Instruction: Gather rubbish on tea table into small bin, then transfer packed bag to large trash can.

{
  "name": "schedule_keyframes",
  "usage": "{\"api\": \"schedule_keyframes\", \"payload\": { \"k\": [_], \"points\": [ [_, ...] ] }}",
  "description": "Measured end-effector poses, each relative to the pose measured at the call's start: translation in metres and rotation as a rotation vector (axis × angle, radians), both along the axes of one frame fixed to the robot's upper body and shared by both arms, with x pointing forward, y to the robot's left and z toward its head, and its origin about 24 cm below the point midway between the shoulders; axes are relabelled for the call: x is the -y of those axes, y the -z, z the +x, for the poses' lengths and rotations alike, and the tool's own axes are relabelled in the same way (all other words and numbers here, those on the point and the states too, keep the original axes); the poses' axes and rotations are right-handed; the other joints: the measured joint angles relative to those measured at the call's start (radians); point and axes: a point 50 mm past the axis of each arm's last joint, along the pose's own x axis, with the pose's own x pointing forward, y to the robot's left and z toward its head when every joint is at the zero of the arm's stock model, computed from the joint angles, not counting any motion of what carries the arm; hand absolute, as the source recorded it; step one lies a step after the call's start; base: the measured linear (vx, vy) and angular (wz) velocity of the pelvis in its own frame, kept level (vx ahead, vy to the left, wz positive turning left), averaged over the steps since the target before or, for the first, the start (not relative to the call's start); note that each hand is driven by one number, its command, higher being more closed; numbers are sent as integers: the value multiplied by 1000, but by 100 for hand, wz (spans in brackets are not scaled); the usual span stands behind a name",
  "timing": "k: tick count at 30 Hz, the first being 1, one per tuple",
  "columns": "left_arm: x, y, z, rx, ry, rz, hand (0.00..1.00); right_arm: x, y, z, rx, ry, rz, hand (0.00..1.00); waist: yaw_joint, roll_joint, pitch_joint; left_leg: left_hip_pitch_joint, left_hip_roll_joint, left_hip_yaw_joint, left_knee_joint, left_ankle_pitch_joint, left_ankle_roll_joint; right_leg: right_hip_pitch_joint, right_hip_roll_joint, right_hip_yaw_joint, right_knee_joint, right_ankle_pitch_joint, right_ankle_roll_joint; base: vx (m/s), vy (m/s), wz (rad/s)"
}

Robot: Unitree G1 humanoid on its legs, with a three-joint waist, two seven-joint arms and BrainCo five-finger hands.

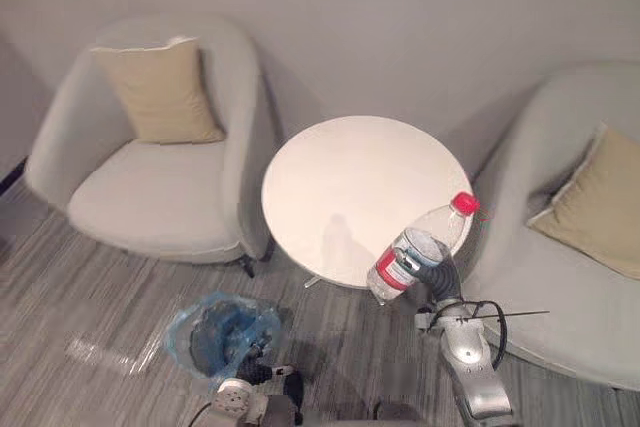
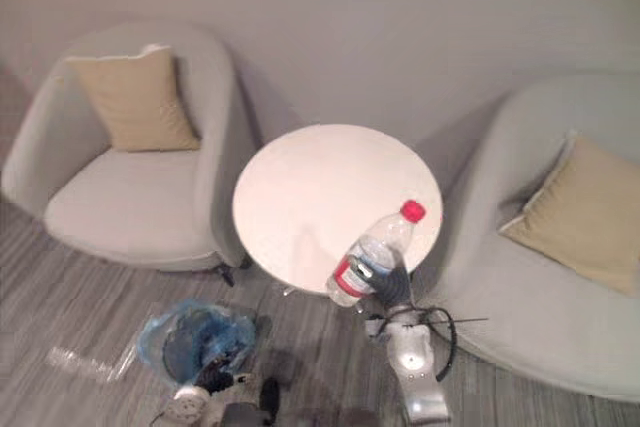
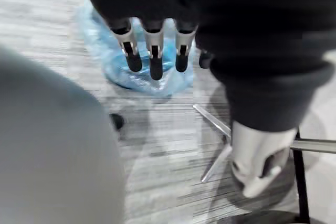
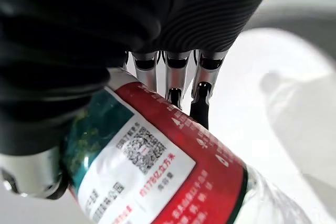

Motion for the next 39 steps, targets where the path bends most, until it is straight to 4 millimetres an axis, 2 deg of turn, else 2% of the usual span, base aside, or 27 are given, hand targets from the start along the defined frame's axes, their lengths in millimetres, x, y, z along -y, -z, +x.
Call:
{"api": "schedule_keyframes", "payload": {
  "k": [3, 4, 5, 6, 7, 8, 9, 10, 12, 14, 15, 17, 22, 26, 28, 30, 31, 33, 34, 35, 36, 38, 39],
  "points": [
    [4, -1, 2, 11, -1, -10, 0, -1, 0, 1, 1, 7, 2, 100, 6, 21, 13, -32, 26, -13, 12, 31, -19, 3, 39, -33, -20, 24, -22, -151, -104, 45],
    [6, -2, 3, 18, 4, -11, 0, 3, 5, -1, -17, 30, 0, 100, 6, 30, 21, -47, 29, 7, -20, 117, -21, -1, 48, -76, -19, 34, -43, -192, -123, 65],
    [6, -2, 4, 20, 7, -11, 0, 4, 7, -2, -25, 40, -1, 100, 1, 30, 21, -44, 25, 11, -58, 163, -28, -4, 36, -96, -22, 41, -57, -362, -110, 111],
    [7, -4, 7, 32, 21, -9, 0, 7, 9, -4, -37, 62, 4, 100, -16, 15, 34, -50, 15, 92, -41, 158, 20, -21, -1, -171, -28, 43, -71, -254, -43, 105],
    [9, -4, 8, 35, 35, -10, 0, 13, 11, -6, -46, 83, -1, 100, -21, 10, 35, -71, 11, 159, 63, 91, 74, -29, -19, -202, -29, 45, -77, -330, -72, 131],
    [10, -4, 7, 32, 47, -8, 0, 18, 13, -9, -55, 107, 1, 100, -28, 11, 35, -72, 13, 238, 186, -21, 105, -30, -41, -236, -35, 57, -75, -150, -64, 92],
    [11, -4, 6, 29, 52, -7, 0, 19, 13, -9, -57, 112, 2, 100, -31, 13, 36, -64, 18, 256, 207, -46, 95, -29, -45, -248, -41, 63, -76, -154, -18, 95],
    [12, -3, 4, 22, 63, -5, 0, 20, 15, -11, -61, 121, 2, 100, -34, 18, 33, -25, 47, 313, 239, -106, 73, -29, -53, -282, -61, 83, -75, -129, 50, 86],
    [15, -1, 1, 11, 82, -4, 0, 20, 15, -11, -61, 128, 5, 100, -35, 29, 27, 44, 83, 348, 199, -169, 38, -29, -54, -323, -68, 98, -57, -127, 106, 87],
    [18, -1, 0, 7, 100, 0, 0, 21, 15, -11, -67, 138, 5, 100, -32, 39, 25, 111, 81, 345, 69, -188, 5, -9, -40, -352, -93, 119, -33, -68, 142, 56],
    [13, -1, 0, 7, 112, 17, 0, 17, 18, -13, -81, 141, 29, 100, -24, 13, 19, 130, 57, 339, 11, -163, 12, 11, -43, -350, -132, 147, -15, -55, 147, 44],
    [9, 0, -2, -2, 113, 30, 0, 9, 20, -13, -85, 139, 63, 100, -22, -2, 10, 148, 28, 329, -30, -145, 27, 34, -54, -350, -170, 169, 1, -21, 128, 23],
    [8, 2, -9, -20, 117, 41, 0, 7, 25, -14, -114, 124, 69, 100, -19, 15, -20, 183, -33, 324, -122, -116, 60, 38, -88, -326, -203, 189, 34, 34, 145, 5],
    [1, 2, -9, -17, 90, 59, 0, 3, 43, -16, -197, 107, 64, 100, -11, 6, -22, 197, -45, 314, -135, -114, 61, 58, -93, -326, -220, 192, 42, 120, 35, 9],
    [1, 2, -9, -14, 84, 62, 0, -1, 46, -14, -211, 91, 66, 100, -11, 1, -19, 197, -46, 314, -131, -126, 65, 44, -103, -324, -173, 157, 49, 100, 2, 11],
    [1, 2, -9, -13, 68, 53, 0, -3, 48, -13, -223, 73, 51, 100, -12, -1, -14, 196, -45, 301, -103, -151, 66, -2, -127, -316, -34, 98, 54, 92, 26, 18],
    [1, 2, -10, -14, 59, 49, 0, -3, 51, -14, -238, 71, 50, 100, -12, -3, -11, 199, -45, 283, -81, -171, 67, -28, -142, -293, 71, 69, 51, 104, 55, 36],
    [0, 2, -11, -16, 47, 47, 0, -3, 53, -15, -247, 65, 42, 100, -16, 0, -8, 226, -40, 241, -63, -196, 76, -94, -152, -228, 274, 53, 28, 150, 41, 50],
    [-3, 3, -13, -19, 40, 54, 0, -5, 53, -16, -250, 54, 38, 100, -31, -3, -7, 243, -36, 202, -62, -202, 81, -148, -126, -155, 374, -13, -7, 176, -21, 56],
    [-4, 3, -13, -19, 33, 56, 0, -5, 53, -16, -250, 48, 35, 100, -34, -5, -6, 248, -30, 198, -63, -204, 83, -152, -109, -143, 371, -31, -8, 237, -104, 81],
    [-6, 2, -12, -16, 6, 60, 0, -6, 53, -16, -250, 41, 25, 100, -34, -4, -4, 249, -14, 161, -63, -204, 82, -181, -52, -121, 348, -62, -18, 179, -115, 61],
    [-6, 2, -9, -8, 1, 61, 0, -3, 53, -15, -248, 39, 7, 100, -36, 5, 11, 250, 6, 111, -63, -205, 78, -218, 16, -100, 280, -60, -21, 191, -149, 90],
    [-6, 2, -10, -12, 2, 60, 0, 1, 54, -16, -252, 44, -10, 100, -37, 0, 10, 250, 5, 79, -60, -205, 66, -223, 40, -72, 175, -14, -16, 190, -148, 102]
  ]
}}
